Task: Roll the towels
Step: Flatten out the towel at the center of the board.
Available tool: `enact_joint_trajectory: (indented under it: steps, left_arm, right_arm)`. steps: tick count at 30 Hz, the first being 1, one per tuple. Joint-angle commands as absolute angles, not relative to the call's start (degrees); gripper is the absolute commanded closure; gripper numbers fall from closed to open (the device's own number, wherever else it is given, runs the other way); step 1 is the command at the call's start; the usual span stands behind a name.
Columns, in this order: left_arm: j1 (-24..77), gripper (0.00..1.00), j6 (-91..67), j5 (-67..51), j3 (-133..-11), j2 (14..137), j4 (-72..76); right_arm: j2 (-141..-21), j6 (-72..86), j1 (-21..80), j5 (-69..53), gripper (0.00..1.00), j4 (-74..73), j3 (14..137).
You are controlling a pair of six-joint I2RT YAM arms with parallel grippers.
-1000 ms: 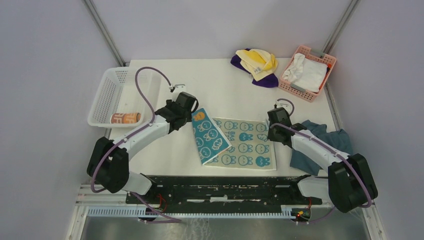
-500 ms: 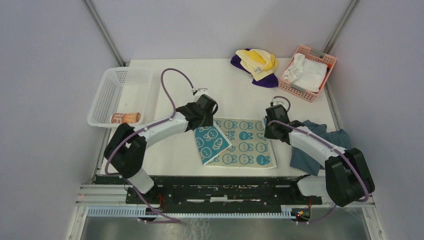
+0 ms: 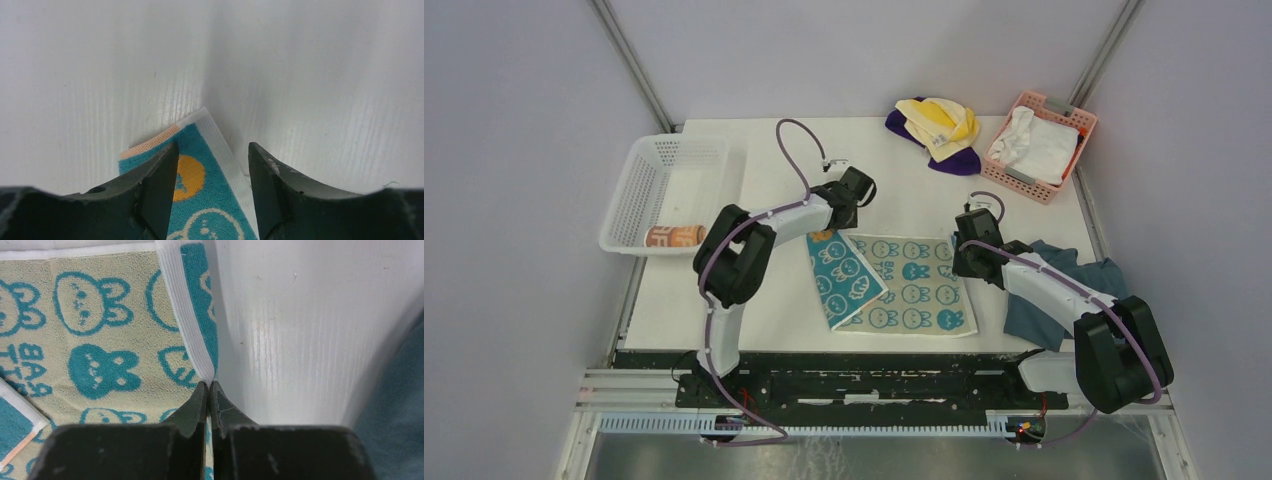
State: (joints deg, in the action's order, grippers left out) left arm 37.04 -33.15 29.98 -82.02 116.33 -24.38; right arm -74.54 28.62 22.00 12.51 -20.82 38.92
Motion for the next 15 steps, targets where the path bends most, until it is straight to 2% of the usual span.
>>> enact_joint_trajectory:
  steps: [1,4,11,13,15]
  left_arm:
    - [36.8,0.42,-33.1,32.7,-84.8,118.9,-25.3]
    - [35.8,0.52,-33.2,32.7,-84.3,119.4,-25.4]
    - [32.8,0.88,-31.5,31.0,-79.5,115.2,-24.0]
    - [31.7,0.95,-30.6,29.6,-77.4,112.2,-24.1]
    - [30.5,0.97,-29.5,28.1,-74.5,107.7,-23.5]
  right_arm:
    - [-74.1,27.8,21.8,13.3,0.93,-18.9,40.0]
    - [-74.0,27.8,21.7,13.9,0.93,-19.0,40.0]
    - [-74.2,28.5,21.1,16.5,0.96,-20.6,40.5]
    - [-74.3,29.1,20.4,17.6,0.98,-21.6,41.0]
    - [-74.4,29.7,19.6,18.2,1.0,-22.4,41.3]
